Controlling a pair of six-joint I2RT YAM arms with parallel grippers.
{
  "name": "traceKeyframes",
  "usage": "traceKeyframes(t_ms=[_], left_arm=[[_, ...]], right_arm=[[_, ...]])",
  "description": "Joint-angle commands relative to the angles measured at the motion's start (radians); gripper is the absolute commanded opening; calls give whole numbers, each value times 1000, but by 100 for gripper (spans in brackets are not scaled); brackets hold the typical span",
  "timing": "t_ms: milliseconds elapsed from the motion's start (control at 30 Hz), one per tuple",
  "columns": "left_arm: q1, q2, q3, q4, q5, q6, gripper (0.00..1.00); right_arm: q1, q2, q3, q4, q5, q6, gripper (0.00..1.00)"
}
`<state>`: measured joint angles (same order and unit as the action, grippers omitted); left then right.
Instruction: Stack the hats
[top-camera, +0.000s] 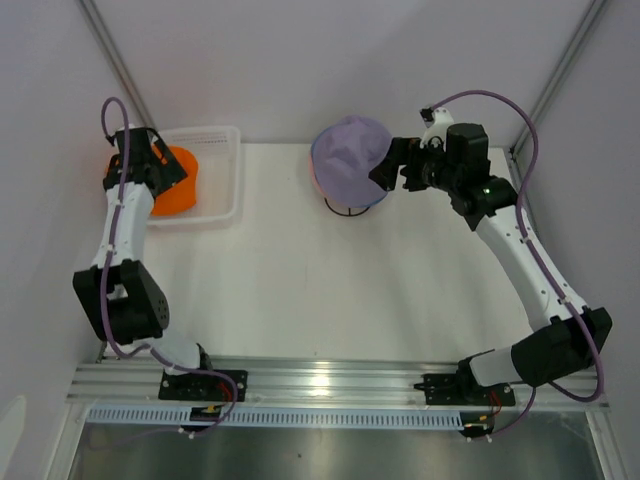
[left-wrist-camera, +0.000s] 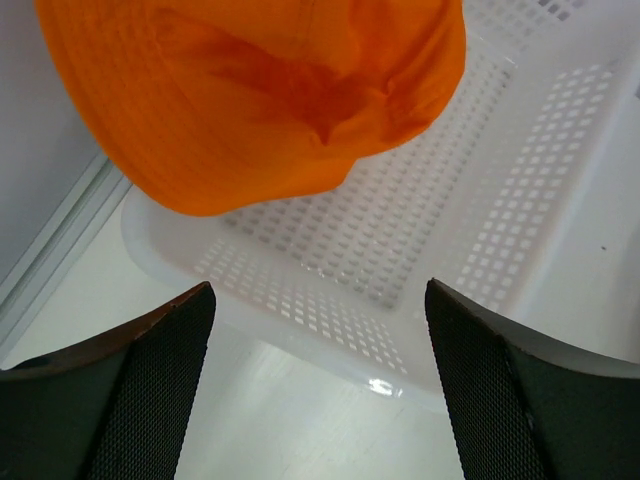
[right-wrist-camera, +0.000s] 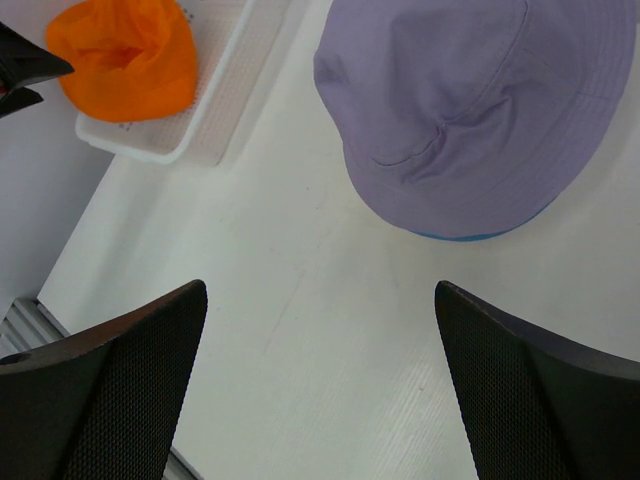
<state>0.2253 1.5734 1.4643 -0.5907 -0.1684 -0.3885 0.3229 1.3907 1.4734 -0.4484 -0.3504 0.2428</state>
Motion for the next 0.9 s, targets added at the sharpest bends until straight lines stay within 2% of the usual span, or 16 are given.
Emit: traceKeyframes(t_ms=[0, 167, 300, 433, 533, 633, 700, 800, 833, 867], left_arm=[[-4, 75, 134, 55, -28, 83, 88], [-61, 268, 275, 81, -55, 200, 91], [-136, 372, 355, 107, -112, 308, 91], [-164, 482, 473, 77, -138, 350, 90], [-169, 563, 550, 46, -190, 367, 86], [-169, 621, 579, 55, -288, 384, 73], [-167, 652, 594, 61, -324, 385, 70], [-167, 675, 613, 54, -336, 385, 70], [-167, 692, 625, 52, -327, 385, 68], [-165, 701, 639, 43, -318, 385, 61]], right_arm=[[2, 50, -1, 53, 45, 1, 100], [2, 117, 8, 59, 106, 1, 100], [4, 146, 16, 54, 149, -20, 100], [4, 151, 25, 48, 209, -46, 100], [2, 140, 24, 56, 244, -54, 100], [-5, 131, 24, 65, 254, -54, 100], [-11, 128, 27, 68, 257, -57, 100], [-21, 130, 31, 68, 254, -54, 100], [-28, 130, 31, 68, 252, -54, 100], [-30, 131, 31, 70, 249, -51, 100]])
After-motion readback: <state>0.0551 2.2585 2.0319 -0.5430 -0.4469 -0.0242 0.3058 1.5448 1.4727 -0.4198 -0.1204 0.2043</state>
